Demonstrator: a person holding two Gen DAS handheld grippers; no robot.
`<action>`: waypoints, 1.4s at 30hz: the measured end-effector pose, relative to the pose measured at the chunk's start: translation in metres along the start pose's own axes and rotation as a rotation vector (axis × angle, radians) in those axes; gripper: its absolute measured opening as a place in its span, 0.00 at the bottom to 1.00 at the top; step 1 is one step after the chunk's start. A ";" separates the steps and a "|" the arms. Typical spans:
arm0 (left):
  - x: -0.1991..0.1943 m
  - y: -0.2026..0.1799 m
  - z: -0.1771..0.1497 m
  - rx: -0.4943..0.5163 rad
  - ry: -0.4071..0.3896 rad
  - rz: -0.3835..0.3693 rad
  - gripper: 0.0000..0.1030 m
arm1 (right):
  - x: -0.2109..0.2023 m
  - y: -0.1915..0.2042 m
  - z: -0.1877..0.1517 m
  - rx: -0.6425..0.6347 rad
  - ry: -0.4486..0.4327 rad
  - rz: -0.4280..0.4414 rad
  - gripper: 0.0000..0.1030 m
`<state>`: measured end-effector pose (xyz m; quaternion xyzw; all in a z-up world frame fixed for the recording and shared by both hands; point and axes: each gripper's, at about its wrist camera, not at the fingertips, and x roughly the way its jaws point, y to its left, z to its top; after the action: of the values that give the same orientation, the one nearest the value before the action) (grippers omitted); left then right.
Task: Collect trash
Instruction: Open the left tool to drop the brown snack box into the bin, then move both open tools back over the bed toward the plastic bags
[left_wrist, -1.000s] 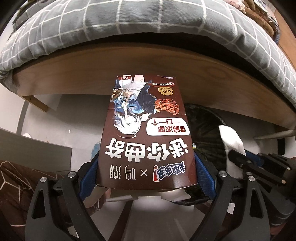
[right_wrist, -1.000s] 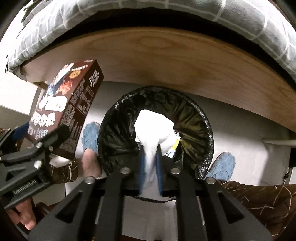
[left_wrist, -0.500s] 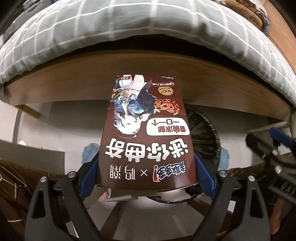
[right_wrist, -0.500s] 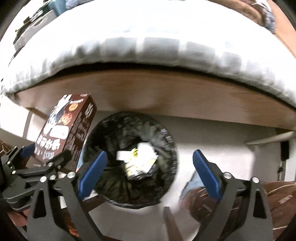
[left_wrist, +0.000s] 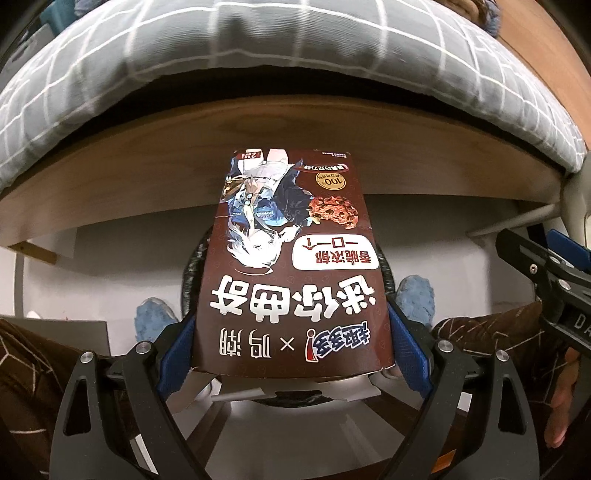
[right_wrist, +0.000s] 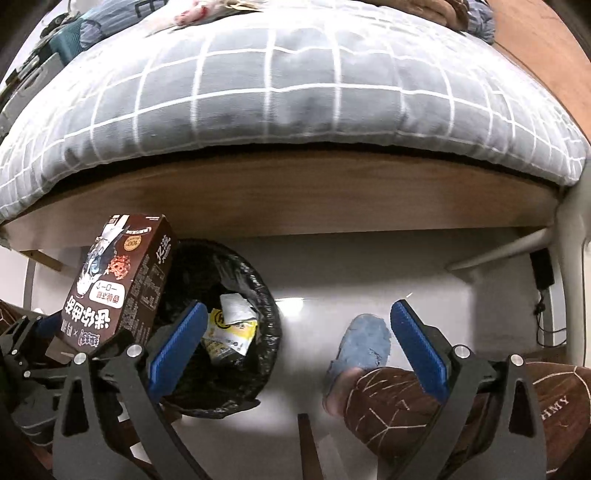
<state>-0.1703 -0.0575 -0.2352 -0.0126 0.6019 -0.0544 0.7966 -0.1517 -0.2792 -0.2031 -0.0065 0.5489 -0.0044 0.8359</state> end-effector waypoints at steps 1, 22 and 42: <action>0.000 0.001 0.000 0.007 0.000 0.001 0.86 | 0.002 -0.001 -0.002 0.003 0.001 -0.001 0.93; -0.007 -0.006 0.002 0.027 -0.054 0.044 0.94 | 0.007 0.003 -0.001 -0.004 -0.008 0.020 0.93; -0.104 0.034 0.040 -0.041 -0.270 0.081 0.94 | -0.051 0.032 0.040 -0.071 -0.193 0.051 0.93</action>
<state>-0.1578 -0.0149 -0.1270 -0.0120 0.4901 -0.0077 0.8716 -0.1354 -0.2464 -0.1415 -0.0223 0.4654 0.0371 0.8840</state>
